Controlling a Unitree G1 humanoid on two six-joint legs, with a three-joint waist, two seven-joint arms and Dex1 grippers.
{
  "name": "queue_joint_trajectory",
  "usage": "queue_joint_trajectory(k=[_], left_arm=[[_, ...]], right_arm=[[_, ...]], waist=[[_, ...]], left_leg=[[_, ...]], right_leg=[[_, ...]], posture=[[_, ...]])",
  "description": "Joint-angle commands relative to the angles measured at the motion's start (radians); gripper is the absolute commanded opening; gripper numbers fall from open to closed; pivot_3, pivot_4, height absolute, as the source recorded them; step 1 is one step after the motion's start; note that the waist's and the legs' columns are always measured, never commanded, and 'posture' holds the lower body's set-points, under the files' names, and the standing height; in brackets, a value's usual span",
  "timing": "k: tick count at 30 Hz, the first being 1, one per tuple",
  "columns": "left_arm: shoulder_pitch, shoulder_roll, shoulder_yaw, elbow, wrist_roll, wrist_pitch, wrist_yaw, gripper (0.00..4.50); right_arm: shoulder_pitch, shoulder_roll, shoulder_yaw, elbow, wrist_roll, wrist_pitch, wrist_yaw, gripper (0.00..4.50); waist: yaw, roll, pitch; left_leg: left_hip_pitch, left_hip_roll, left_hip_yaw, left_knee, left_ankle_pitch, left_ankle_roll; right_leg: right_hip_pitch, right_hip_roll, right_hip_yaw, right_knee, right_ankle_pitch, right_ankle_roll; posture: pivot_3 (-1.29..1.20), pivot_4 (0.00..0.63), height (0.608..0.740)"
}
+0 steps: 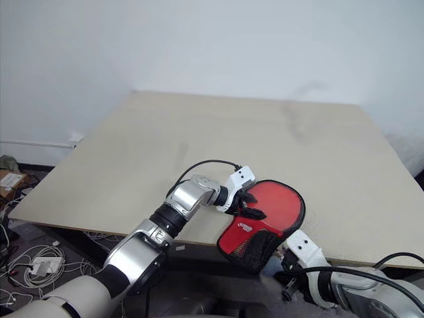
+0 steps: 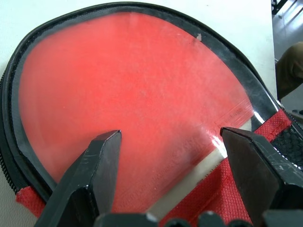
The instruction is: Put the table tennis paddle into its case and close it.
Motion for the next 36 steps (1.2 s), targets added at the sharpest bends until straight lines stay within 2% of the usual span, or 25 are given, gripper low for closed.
queue_joint_trajectory(k=[1, 10, 16, 27, 30, 36], left_arm=[[0.037, 0.021, -0.038, 0.059, 0.035, 0.061, 0.007, 3.57], [0.04, 0.029, -0.041, 0.05, 0.036, 0.064, 0.004, 3.57], [0.039, 0.028, -0.04, 0.05, 0.036, 0.065, 0.007, 3.57], [0.045, 0.03, -0.049, 0.048, 0.038, 0.063, -0.001, 3.57], [0.046, 0.029, -0.049, 0.048, 0.037, 0.065, -0.002, 3.57], [0.039, 0.036, -0.034, 0.059, 0.033, 0.058, 0.001, 3.57]], right_arm=[[0.023, -0.062, 0.064, -0.105, -0.008, -0.078, 0.084, 0.06], [0.111, -0.165, 0.099, -0.171, -0.036, -0.295, 0.215, 0.06], [0.066, -0.124, 0.063, -0.14, -0.013, -0.288, 0.194, 0.06], [0.079, -0.094, -0.005, -0.165, 0.027, -0.286, 0.187, 3.91], [0.086, -0.084, -0.051, -0.16, 0.049, -0.294, 0.193, 3.91], [0.025, -0.002, -0.243, -0.022, 0.138, -0.292, 0.149, 3.91]], waist=[[0.0, 0.0, 0.0], [-0.003, -0.003, 0.0], [-0.005, -0.003, 0.001], [-0.005, -0.004, 0.001], [-0.005, -0.004, 0.001], [-0.006, -0.005, 0.001]], left_leg=[[0.0, 0.0, 0.0, 0.0, 0.0, 0.0], [-0.001, 0.0, -0.001, 0.003, -0.001, 0.001], [-0.001, 0.0, -0.001, 0.004, -0.001, 0.002], [0.0, 0.0, -0.001, 0.004, -0.001, 0.002], [0.0, 0.0, -0.001, 0.004, -0.001, 0.002], [0.0, 0.0, 0.0, 0.004, -0.001, 0.002]], right_leg=[[0.0, 0.0, 0.0, 0.0, 0.0, 0.001], [0.002, 0.0, -0.001, -0.001, -0.001, 0.002], [0.003, 0.0, -0.002, -0.001, -0.001, 0.002], [0.003, 0.0, -0.002, -0.001, -0.001, 0.002], [0.003, -0.001, -0.002, -0.001, -0.001, 0.002], [0.004, -0.001, -0.002, -0.001, -0.001, 0.002]], posture=[[0.0, 0.0, 0.74], [0.0, 0.0, 0.74], [0.0, 0.0, 0.74], [0.0, 0.0, 0.74], [0.0, 0.0, 0.74], [0.0, 0.0, 0.74]])
